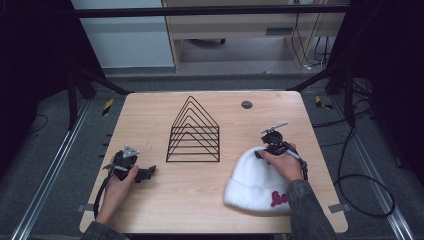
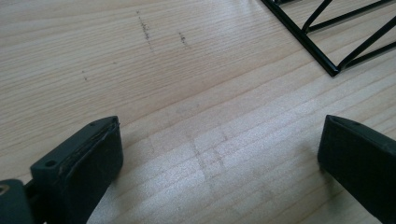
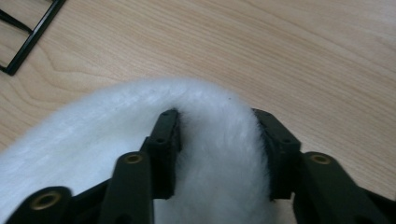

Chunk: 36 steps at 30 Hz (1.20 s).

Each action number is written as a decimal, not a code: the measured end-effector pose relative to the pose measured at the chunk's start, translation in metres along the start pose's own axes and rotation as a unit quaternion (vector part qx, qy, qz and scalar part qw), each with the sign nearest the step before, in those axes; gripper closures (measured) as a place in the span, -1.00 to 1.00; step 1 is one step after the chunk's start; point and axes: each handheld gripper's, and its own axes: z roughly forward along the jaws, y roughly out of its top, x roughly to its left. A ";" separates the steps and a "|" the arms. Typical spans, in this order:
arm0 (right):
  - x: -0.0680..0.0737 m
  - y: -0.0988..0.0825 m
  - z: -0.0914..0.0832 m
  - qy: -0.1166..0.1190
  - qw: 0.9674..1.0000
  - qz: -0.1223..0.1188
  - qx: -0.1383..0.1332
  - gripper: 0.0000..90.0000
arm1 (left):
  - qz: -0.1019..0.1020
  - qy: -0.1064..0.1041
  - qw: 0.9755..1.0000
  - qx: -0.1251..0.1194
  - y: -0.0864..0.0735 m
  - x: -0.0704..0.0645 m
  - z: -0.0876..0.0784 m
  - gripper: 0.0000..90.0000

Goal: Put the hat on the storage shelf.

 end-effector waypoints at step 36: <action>0.063 0.003 -0.175 0.078 0.953 -0.123 -0.264 0.83 | 0.046 -0.016 0.993 -0.105 0.032 -0.021 -0.058 -0.88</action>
